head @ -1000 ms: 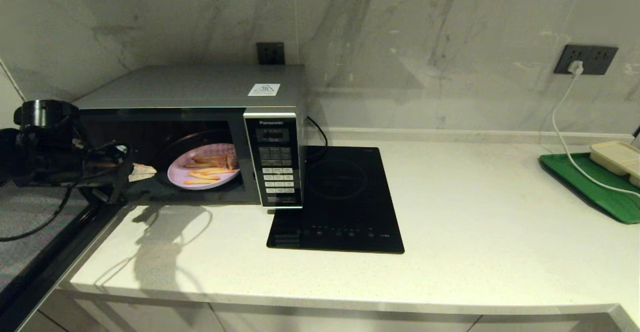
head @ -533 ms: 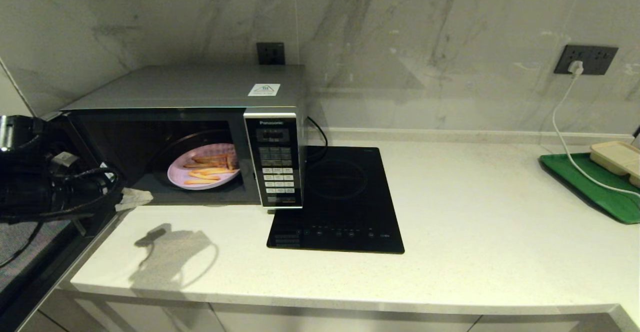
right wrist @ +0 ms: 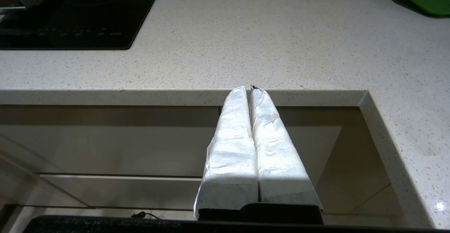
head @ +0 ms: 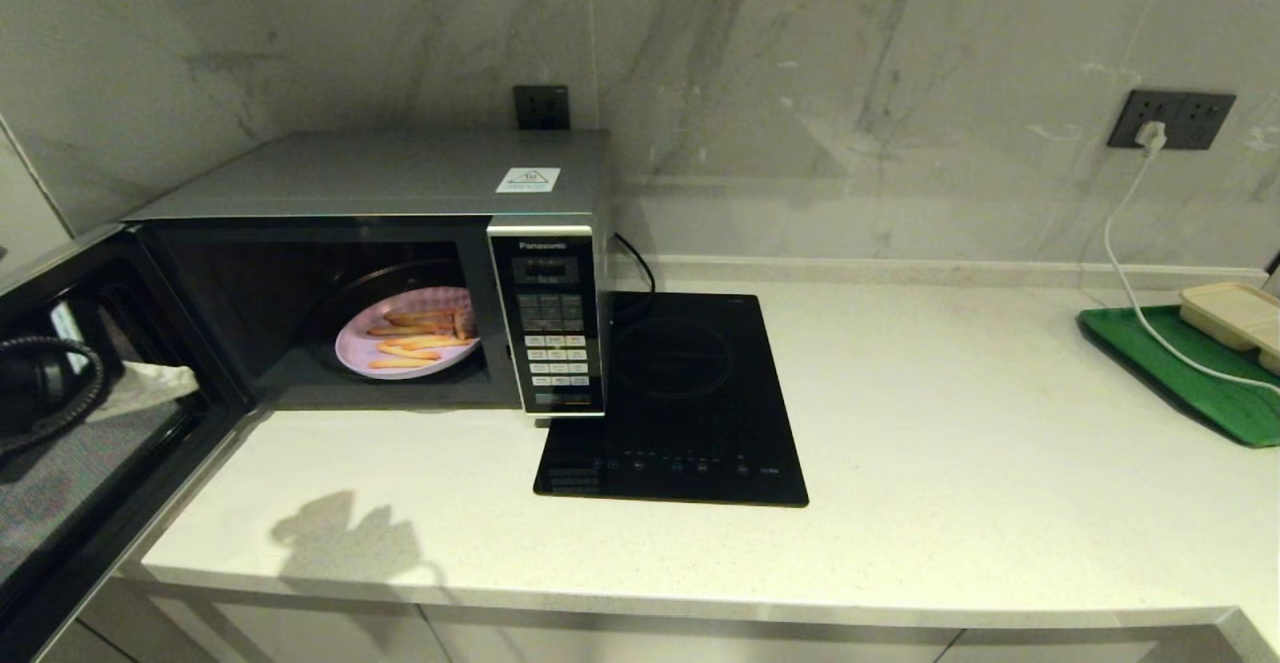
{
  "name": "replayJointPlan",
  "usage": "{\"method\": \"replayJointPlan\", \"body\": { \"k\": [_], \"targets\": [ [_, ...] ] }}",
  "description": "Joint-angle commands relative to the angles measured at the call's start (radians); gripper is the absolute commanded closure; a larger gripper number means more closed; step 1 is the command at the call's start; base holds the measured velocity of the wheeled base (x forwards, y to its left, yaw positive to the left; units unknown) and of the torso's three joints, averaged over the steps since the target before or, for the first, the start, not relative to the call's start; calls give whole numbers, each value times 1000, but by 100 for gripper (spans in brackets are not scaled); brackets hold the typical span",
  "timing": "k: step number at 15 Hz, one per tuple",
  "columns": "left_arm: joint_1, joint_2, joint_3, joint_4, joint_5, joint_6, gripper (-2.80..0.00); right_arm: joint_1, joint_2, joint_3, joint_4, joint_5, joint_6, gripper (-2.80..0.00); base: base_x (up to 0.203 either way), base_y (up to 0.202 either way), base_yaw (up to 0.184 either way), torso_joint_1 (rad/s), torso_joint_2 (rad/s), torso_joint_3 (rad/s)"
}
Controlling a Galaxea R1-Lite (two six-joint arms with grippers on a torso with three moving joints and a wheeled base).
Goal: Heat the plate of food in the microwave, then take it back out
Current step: Close the microwave oven
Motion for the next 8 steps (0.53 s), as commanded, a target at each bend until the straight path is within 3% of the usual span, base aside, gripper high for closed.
{"method": "replayJointPlan", "body": {
  "k": [1, 3, 6, 8],
  "targets": [
    [70, -44, -85, 32, 57, 152, 0, 0, 1, 0, 2, 0, 1, 0, 0, 0, 0, 0, 0, 0],
    [155, -7, -166, 32, 107, 257, 0, 0, 1, 0, -1, 0, 1, 0, 0, 0, 0, 0, 0, 0],
    [311, 67, -311, 49, 124, 352, 0, 0, 1, 0, 2, 0, 1, 0, 0, 0, 0, 0, 0, 0],
    [393, 101, -345, 60, 138, 416, 0, 0, 1, 0, 2, 0, 1, 0, 0, 0, 0, 0, 0, 0]
  ]
}}
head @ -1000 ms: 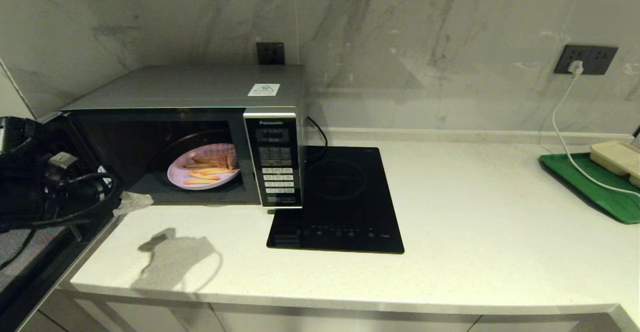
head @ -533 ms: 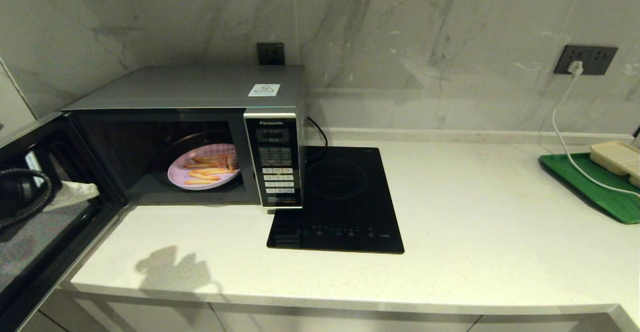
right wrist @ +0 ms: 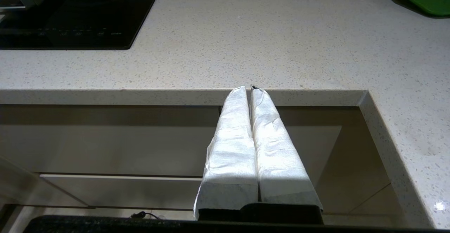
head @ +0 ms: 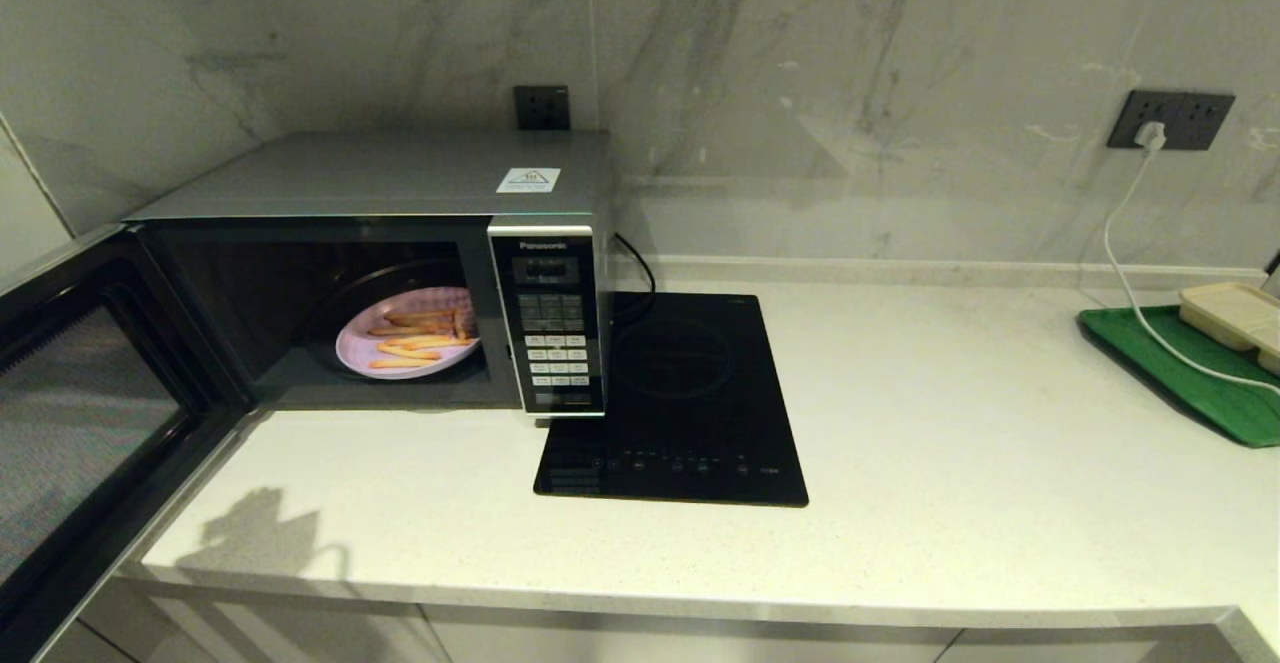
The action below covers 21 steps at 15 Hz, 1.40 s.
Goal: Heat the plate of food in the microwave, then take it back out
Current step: Close the microwave oven
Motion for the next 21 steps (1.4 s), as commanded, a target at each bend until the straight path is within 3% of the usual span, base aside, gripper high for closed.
{"method": "replayJointPlan", "body": {
  "k": [1, 5, 11, 15, 21],
  "targets": [
    [95, 68, -41, 4, 5, 37, 0, 0, 1, 0, 1, -1, 1, 0, 0, 0, 0, 0, 0, 0],
    [179, 113, -60, 6, 6, 129, 0, 0, 1, 0, 1, -1, 1, 0, 0, 0, 0, 0, 0, 0],
    [274, 182, -73, 35, 6, 169, 0, 1, 1, 0, 1, -1, 1, 0, 0, 0, 0, 0, 0, 0],
    [277, 183, -55, 156, -2, 169, 0, 0, 1, 0, 1, 0, 1, 0, 0, 0, 0, 0, 0, 0],
    [244, 162, 20, 171, -14, 162, 0, 0, 1, 0, 1, -2, 1, 0, 0, 0, 0, 0, 0, 0]
  ]
}}
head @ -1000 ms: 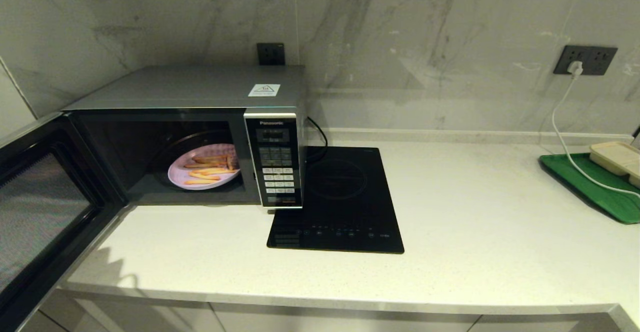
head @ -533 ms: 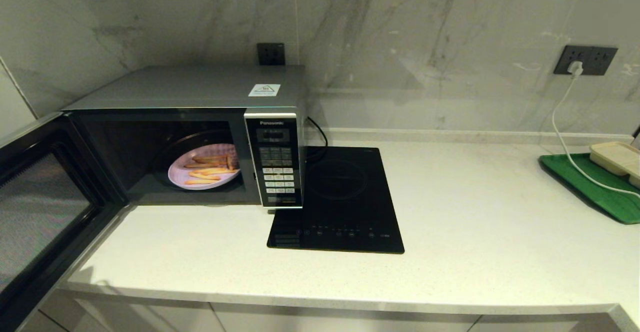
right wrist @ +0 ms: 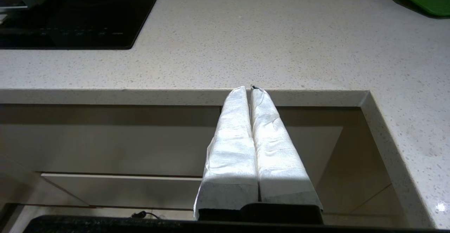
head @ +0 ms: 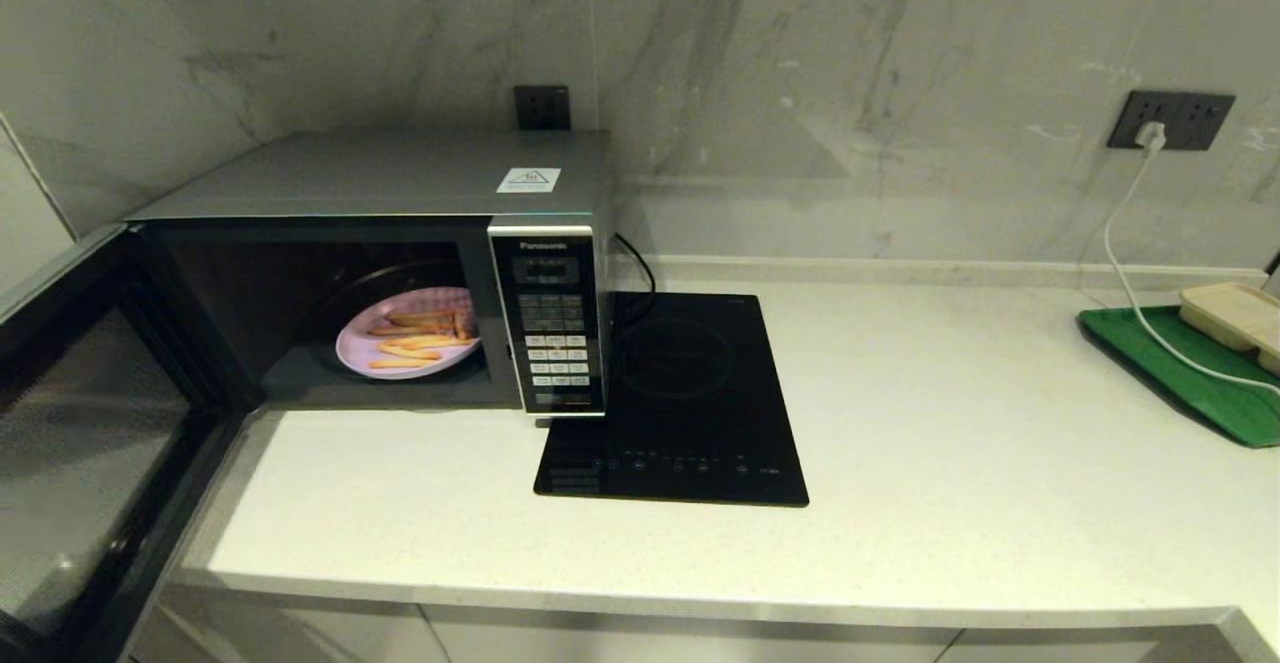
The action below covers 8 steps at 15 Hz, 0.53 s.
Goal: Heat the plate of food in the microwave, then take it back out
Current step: Close the microwave oven
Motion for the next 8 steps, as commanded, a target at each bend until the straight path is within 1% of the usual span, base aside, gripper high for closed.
{"method": "replayJointPlan", "body": {
  "k": [1, 2, 5, 7, 8],
  "targets": [
    [-43, -29, 22, 5, -3, -6, 0, 0, 1, 0, 1, 0, 0, 0, 0, 0, 0, 0, 0, 0],
    [-74, -52, 34, 9, -4, -13, 0, 1, 1, 0, 1, -2, 0, 0, 0, 0, 0, 0, 0, 0],
    [-208, -118, 49, 36, -5, -83, 0, 0, 1, 0, 1, 0, 0, 0, 0, 0, 0, 0, 0, 0],
    [-326, -158, 55, 80, -4, -132, 0, 0, 1, 0, 1, -2, 0, 0, 0, 0, 0, 0, 0, 0],
    [-398, -174, 64, 97, -3, -167, 0, 2, 1, 0, 1, -2, 0, 0, 0, 0, 0, 0, 0, 0]
  ]
}}
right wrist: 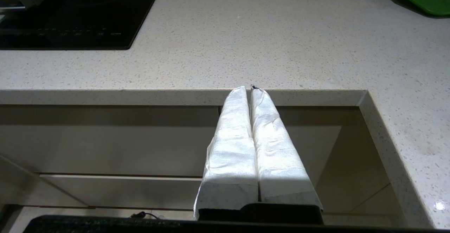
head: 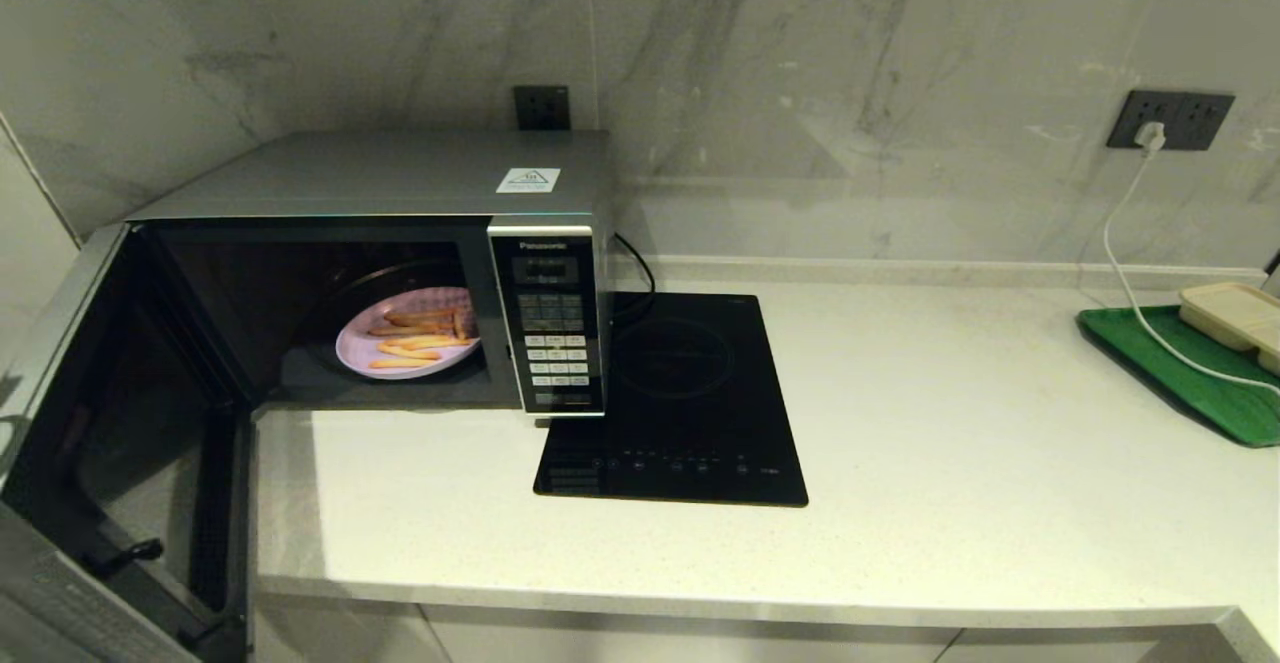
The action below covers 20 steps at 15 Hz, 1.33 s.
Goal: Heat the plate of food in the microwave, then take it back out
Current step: Close the microwave oven
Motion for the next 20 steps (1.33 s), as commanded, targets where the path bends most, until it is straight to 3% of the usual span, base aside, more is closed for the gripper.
{"method": "replayJointPlan", "body": {
  "k": [1, 3, 5, 9, 14, 18, 20],
  "targets": [
    [-173, -63, 21, 25, 2, -72, 0, 0, 1, 0, 1, -1, 0, 0, 0, 0, 0, 0, 0, 0],
    [-319, -89, 48, 35, 10, -168, 0, 0, 1, 0, 1, 0, 0, 0, 0, 0, 0, 0, 0, 0],
    [-403, -96, 73, 38, 17, -223, 0, 0, 1, 0, 1, 0, 0, 0, 0, 0, 0, 0, 0, 0],
    [-493, -96, 101, 29, 17, -276, 0, 1, 1, 0, 1, 0, 0, 0, 0, 0, 0, 0, 0, 0],
    [-572, -111, 146, -36, 18, -285, 0, 0, 1, 0, 1, 0, 0, 0, 0, 0, 0, 0, 0, 0],
    [-780, -111, 175, -141, 19, -333, 0, 1, 1, 0, 1, 0, 0, 0, 0, 0, 0, 0, 0, 0],
    [-864, -57, 178, -199, 60, -349, 0, 0, 1, 0, 1, 0, 0, 0, 0, 0, 0, 0, 0, 0]
  ]
}}
